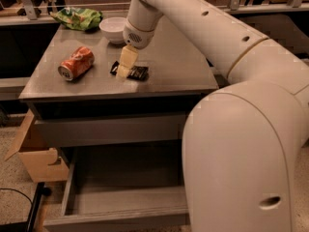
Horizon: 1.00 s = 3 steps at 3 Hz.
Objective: Place rxbar chocolate into middle drawer
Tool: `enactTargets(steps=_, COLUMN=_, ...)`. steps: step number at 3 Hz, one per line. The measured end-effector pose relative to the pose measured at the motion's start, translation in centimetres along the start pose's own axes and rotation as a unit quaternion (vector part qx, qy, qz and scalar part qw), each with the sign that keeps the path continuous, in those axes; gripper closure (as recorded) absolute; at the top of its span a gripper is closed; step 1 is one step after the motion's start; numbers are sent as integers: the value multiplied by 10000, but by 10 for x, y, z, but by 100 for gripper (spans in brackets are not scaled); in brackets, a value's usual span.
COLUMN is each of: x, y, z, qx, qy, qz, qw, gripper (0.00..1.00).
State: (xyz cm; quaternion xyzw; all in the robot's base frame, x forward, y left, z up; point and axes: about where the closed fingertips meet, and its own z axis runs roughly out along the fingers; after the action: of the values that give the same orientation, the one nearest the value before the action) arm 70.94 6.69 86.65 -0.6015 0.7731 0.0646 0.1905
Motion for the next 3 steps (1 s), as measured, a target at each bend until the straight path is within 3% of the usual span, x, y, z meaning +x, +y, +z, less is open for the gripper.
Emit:
enactTargets(steps=1, x=-6, y=0, z=17, qx=-97, qy=51, qz=-35, qw=9999, gripper=0)
enactTargets(steps=3, x=-3, y=-3, z=27, qx=63, qy=272, qz=-33, qw=9996, gripper=0)
